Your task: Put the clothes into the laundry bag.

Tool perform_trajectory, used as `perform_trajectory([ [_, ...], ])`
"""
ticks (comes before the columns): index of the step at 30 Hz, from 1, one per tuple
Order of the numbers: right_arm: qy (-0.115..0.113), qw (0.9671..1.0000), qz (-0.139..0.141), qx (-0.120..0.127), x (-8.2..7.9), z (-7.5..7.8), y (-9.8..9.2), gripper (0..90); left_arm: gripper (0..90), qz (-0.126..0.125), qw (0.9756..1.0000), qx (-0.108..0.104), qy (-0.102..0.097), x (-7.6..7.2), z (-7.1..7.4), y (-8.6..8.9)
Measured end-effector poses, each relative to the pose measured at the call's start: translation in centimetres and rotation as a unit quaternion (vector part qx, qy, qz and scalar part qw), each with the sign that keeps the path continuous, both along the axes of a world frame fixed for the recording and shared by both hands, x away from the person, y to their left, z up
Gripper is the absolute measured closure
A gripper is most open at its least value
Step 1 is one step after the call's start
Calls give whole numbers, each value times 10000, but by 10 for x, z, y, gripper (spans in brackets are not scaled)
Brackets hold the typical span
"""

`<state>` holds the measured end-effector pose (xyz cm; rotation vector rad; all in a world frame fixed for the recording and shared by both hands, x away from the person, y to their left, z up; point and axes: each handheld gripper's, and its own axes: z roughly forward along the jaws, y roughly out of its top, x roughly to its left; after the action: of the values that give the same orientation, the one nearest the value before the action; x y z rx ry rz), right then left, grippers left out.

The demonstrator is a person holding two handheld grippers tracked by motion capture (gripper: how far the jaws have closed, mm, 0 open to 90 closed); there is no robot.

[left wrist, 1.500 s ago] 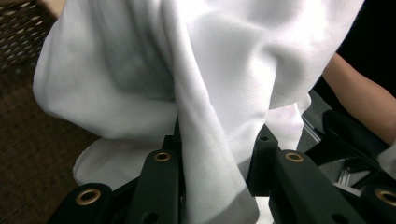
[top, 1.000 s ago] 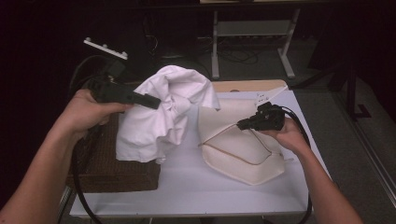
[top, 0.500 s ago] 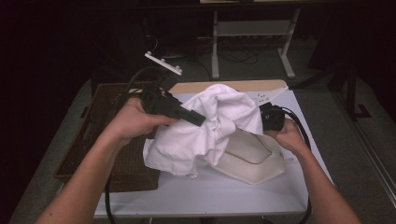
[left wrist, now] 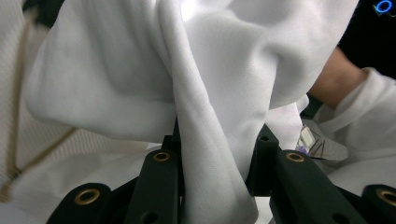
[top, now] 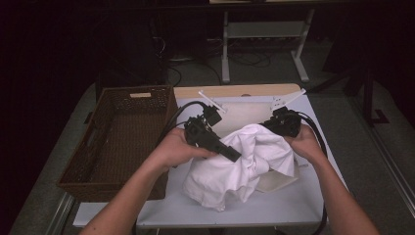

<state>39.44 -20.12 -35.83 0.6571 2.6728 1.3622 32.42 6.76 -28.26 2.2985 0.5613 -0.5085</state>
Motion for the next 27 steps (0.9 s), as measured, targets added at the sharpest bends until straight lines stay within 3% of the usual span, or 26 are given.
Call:
perform_trajectory([
  [1, 0, 10000, 0, 0, 0, 0, 0, 839, 699, 0, 10000, 0, 0, 0, 0, 0],
  [2, -2, 10000, 2, -23, -1, 0, 0, 838, 699, 42, 9998, 184, 102, 1, -17, 0],
  [3, -2, 10000, 2, -23, -1, 0, 0, 838, 699, 42, 9998, 184, 102, 1, -17, 0],
  [5, -15, 10000, 12, -22, -2, 2, 2, 839, 699, 187, 9986, 367, 320, 4, -45, 2],
  [9, -40, 10000, 44, -52, -4, 2, 5, 839, 698, 273, 9978, 418, 447, 7, -69, 0],
  [11, -49, 9999, 81, -79, -4, 2, 8, 839, 696, 310, 9974, 446, 463, 8, -75, -1],
  [15, -63, 9999, 117, -83, -7, 3, 11, 839, 689, 610, 9948, 477, 666, 17, -100, -4],
  [19, -76, 9998, 168, -86, -10, 4, 13, 839, 682, 855, 9929, 404, 723, 22, -112, -7],
  [20, -90, 9997, 208, -80, -12, 4, 15, 839, 682, 1032, 9911, 372, 758, 25, -120, -8],
  [21, -90, 9997, 208, -80, -12, 4, 15, 839, 683, 1032, 9911, 372, 758, 25, -120, -8],
  [22, -96, 9997, 220, -88, -15, 5, 17, 839, 683, 1310, 9880, 375, 725, 28, -130, -8],
  [23, -97, 9996, 232, -88, -16, 5, 17, 839, 683, 1310, 9880, 375, 725, 28, -130, -8],
  [24, -97, 9996, 252, -102, -17, 4, 18, 839, 683, 1483, 9852, 321, 794, 30, -139, -6],
  [25, -97, 9996, 252, -102, -17, 4, 18, 839, 683, 1483, 9852, 321, 794, 30, -139, -6],
  [27, -90, 9994, 303, -124, -21, 2, 20, 839, 682, 1756, 9808, 162, 828, 31, -153, -1],
])
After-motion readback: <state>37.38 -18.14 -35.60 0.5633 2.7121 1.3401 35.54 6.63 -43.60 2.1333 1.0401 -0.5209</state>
